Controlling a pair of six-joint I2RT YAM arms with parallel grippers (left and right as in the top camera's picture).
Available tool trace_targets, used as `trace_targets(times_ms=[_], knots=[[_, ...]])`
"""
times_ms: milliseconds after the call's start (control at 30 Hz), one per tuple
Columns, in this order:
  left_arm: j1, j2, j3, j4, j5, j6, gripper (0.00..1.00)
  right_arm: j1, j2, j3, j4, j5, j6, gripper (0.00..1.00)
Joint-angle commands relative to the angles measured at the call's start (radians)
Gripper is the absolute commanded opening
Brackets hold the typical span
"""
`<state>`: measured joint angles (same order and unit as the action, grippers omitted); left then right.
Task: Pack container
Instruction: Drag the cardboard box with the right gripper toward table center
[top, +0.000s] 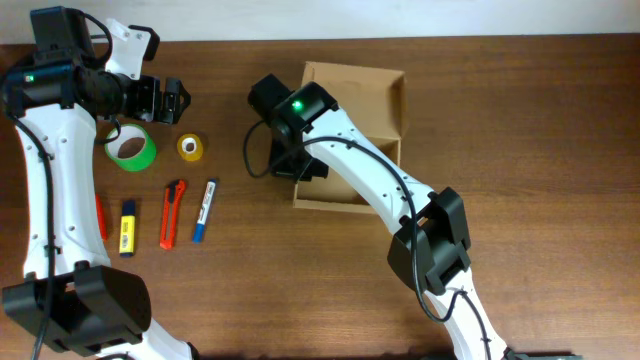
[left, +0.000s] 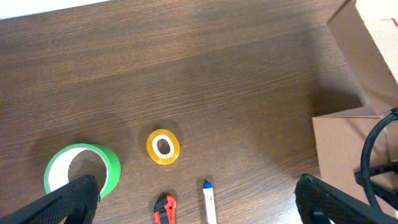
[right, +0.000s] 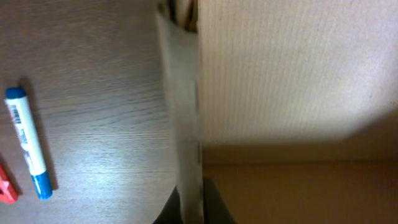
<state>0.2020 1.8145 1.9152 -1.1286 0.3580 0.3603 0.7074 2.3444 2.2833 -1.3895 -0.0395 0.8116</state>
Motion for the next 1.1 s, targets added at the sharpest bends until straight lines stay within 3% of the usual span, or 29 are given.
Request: trace_targets(times_ms=[0,800,967,1067], knots=[[-0.004,0.011,0.018,0.003,-0.008,0.016,1.00,0.029,0.021,0.019,0.013,0.017,-0.050,0.04],[-0.004,0.011,0.018,0.002,-0.008,0.016,1.00,0.038,0.104,0.018,0.047,-0.005,-0.019,0.04],[-0.004,0.013,0.017,0.003,-0.008,0.016,1.00,0.025,0.103,0.028,0.086,-0.016,-0.108,0.44],[-0.004,0.016,0.017,0.004,-0.008,0.016,1.00,0.021,0.103,0.051,0.097,-0.003,-0.147,0.53]])
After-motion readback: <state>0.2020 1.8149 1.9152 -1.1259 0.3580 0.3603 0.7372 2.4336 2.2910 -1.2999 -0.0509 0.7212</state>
